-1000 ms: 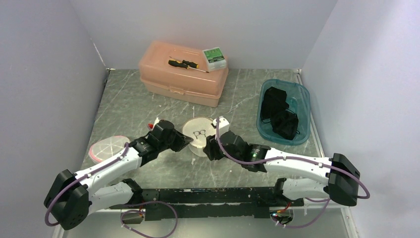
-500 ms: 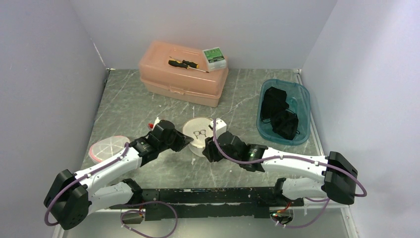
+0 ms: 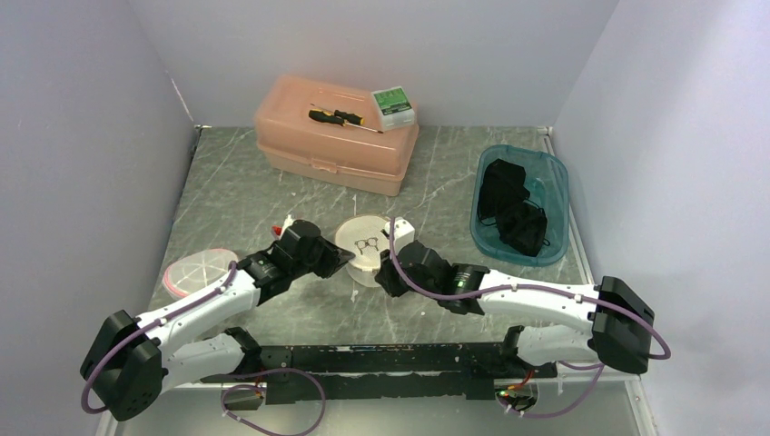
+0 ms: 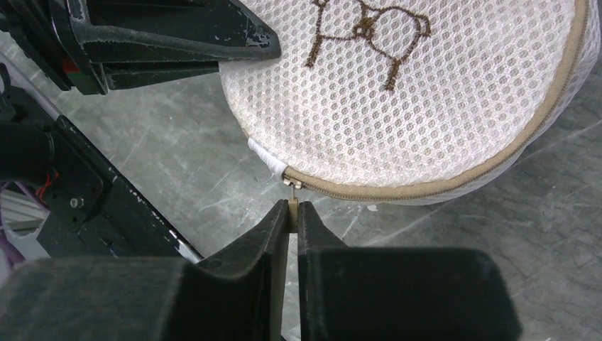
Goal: Unzip the laundry bag and remove the bra
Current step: Unzip the laundry bag at the center of the board.
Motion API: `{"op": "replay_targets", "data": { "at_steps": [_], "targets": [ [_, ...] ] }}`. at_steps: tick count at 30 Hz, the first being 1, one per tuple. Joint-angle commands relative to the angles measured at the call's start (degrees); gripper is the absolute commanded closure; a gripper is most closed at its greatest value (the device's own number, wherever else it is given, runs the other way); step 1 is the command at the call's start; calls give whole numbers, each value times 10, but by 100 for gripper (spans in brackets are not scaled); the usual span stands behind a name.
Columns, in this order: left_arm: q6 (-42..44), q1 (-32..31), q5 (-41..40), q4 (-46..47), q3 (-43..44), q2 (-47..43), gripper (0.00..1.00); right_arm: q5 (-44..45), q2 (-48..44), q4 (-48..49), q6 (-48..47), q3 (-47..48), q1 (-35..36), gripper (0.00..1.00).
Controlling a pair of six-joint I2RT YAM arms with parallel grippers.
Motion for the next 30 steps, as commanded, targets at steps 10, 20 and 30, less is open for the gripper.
{"op": "replay_targets", "data": {
  "at_steps": [10,20,30],
  "targets": [
    [49,-3,23,35,16,9,97,62,-16,-38,-13,25,0,100],
    [99,-3,82,46,30,54,97,89,-68,-71,-13,-23,-47,100],
    [176,2,106,22,70,73,97,70,-106,-79,-36,-38,-97,100]
  ]
}}
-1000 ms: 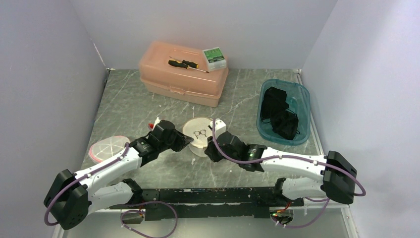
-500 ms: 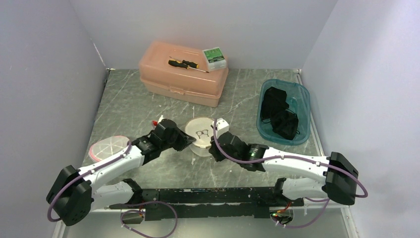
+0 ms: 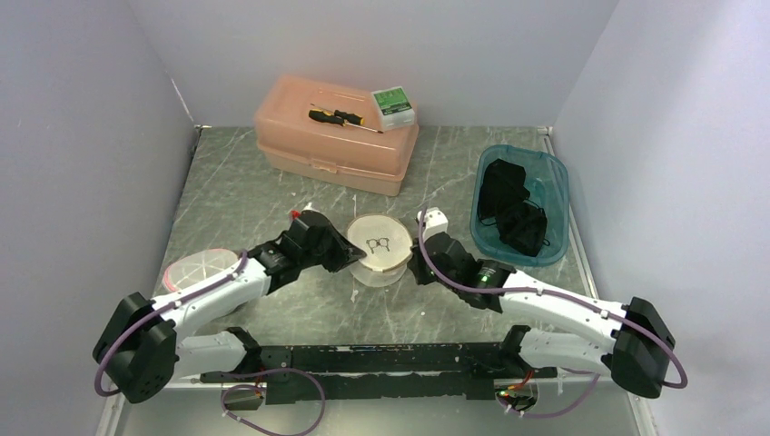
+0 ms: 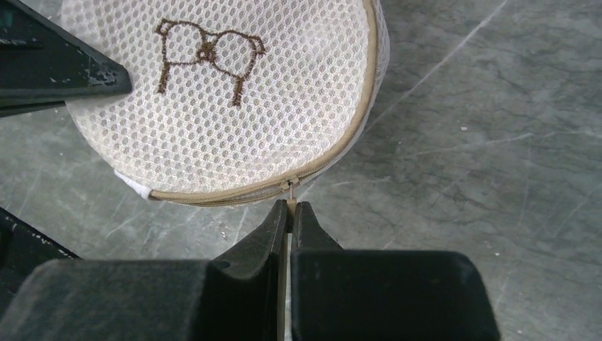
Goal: Unzip the laundry bag and remove the bra
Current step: Unzip the laundry bag at the center of the board.
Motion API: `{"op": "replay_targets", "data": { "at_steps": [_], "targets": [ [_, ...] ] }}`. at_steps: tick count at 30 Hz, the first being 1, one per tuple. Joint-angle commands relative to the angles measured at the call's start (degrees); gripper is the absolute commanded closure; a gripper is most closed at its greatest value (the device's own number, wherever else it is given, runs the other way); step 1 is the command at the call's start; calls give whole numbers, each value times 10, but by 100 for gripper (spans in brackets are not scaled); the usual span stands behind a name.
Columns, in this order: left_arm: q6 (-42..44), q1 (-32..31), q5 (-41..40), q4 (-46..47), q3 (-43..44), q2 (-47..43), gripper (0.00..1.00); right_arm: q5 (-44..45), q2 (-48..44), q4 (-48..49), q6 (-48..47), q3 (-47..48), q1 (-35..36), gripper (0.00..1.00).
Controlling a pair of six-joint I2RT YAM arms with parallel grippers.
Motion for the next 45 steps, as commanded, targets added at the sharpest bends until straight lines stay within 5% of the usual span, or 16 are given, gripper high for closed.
{"op": "replay_targets", "data": {
  "at_steps": [1,14,18,22,28,32,36,45],
  "targets": [
    [71,3,38,-18,42,17,97,7,-28,16,-31,-10,-3,100],
    [263,85,189,-60,212,136,93,59,-61,40,3,-15,105,100],
    [274,90,206,-46,222,140,54,75,-47,70,39,-29,113,100],
    [233,90,149,-59,171,90,26,79,-27,82,50,-26,113,100],
    [81,76,57,-96,53,-73,23,83,-8,96,47,-18,111,100],
    [-1,-5,-42,-104,18,-144,21,77,6,108,44,-8,104,100],
    [-37,-75,-105,-111,41,-115,23,67,20,113,42,5,103,100],
    [-80,-97,-115,-53,58,-12,31,59,21,109,40,11,102,100]
  ]
}}
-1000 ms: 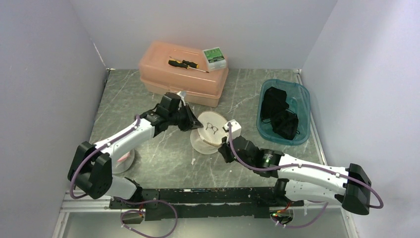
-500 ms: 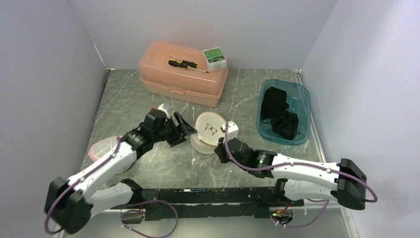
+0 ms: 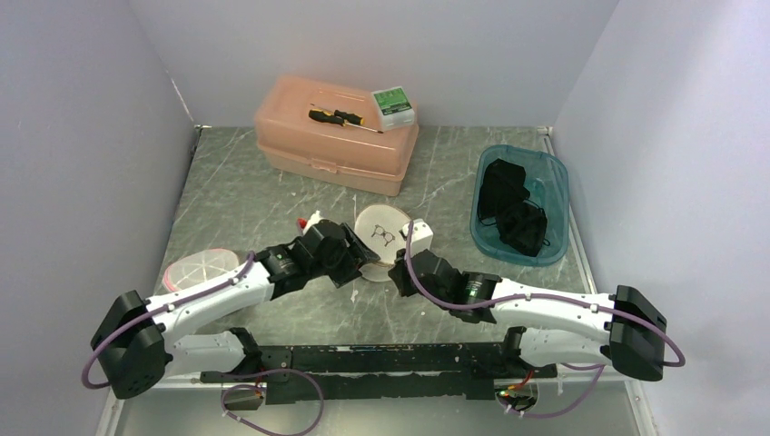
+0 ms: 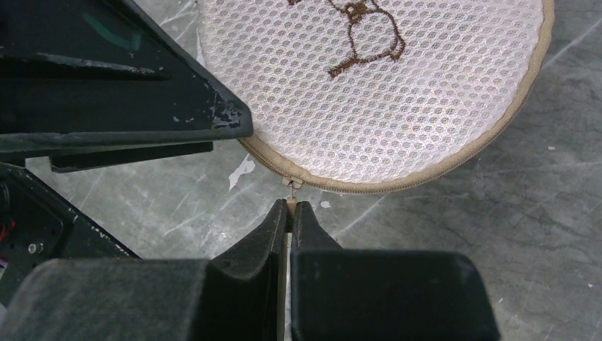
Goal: Unzip the laundry bag and remove the bra
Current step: Unzip the laundry bag at the center of the board.
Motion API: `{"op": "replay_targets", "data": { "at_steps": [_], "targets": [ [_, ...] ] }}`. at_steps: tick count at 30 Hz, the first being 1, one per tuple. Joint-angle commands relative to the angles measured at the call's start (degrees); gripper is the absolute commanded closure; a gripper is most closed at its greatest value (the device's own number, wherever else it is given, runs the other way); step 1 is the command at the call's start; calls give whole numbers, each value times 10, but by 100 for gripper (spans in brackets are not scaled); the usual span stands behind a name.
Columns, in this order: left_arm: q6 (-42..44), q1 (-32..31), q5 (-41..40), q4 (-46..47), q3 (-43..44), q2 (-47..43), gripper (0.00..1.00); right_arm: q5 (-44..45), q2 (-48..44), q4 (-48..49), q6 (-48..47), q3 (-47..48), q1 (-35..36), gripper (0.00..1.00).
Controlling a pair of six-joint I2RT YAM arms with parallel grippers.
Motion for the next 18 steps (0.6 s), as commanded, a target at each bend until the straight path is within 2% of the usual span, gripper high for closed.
{"op": "replay_targets", "data": {
  "at_steps": [1,11,15,18],
  "targets": [
    [-38,-8,-38,57,7,2,33,-1,-4,25,-1,24,-2,100],
    [-42,-8,-37,74,16,34,43,-9,-2,30,-5,20,-2,100],
    [-39,-9,-33,81,17,47,54,-15,-5,32,-5,16,-2,100],
    [-33,-9,-37,82,19,48,66,-17,-7,35,-2,11,-2,100]
  ]
}}
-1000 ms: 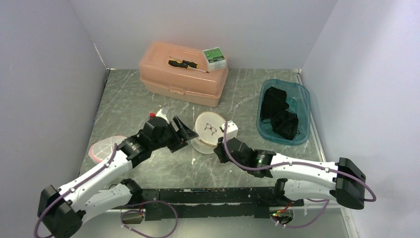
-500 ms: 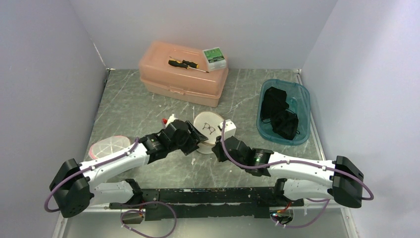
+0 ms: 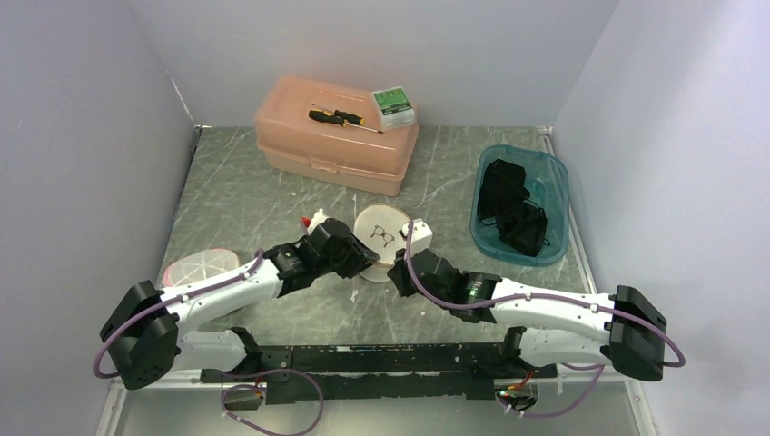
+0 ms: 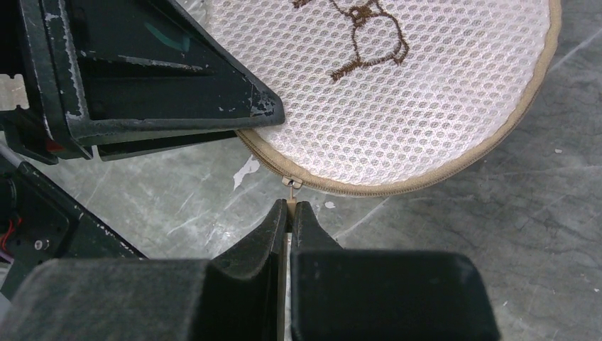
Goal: Unzip the laundry bag and remove the bra
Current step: Unzip the laundry bag at the center of the board.
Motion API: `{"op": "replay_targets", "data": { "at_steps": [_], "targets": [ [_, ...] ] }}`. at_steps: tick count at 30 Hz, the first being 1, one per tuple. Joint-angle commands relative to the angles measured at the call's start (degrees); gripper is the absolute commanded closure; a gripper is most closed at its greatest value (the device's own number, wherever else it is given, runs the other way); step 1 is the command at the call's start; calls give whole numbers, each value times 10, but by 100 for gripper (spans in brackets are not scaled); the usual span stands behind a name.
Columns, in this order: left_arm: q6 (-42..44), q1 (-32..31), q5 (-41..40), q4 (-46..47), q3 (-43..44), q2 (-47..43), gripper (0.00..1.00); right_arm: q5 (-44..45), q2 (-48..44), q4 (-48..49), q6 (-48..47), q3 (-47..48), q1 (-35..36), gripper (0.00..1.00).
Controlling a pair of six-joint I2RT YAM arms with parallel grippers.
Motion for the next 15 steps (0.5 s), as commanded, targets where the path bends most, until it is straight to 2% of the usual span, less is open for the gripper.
{"op": "replay_targets", "data": {
  "at_steps": [1,6,9,15],
  "targets": [
    [1,-3,-14,20,21,0,69,-12,-9,34,0,7,-1,100],
    [16,-3,-19,8,23,-6,89,2,-16,17,-4,1,-2,100],
    [30,-3,-10,15,22,-4,96,13,-28,17,-9,-12,-11,100],
    [42,-2,4,10,22,-2,97,-13,-49,12,-8,-36,-68,100]
  ]
}}
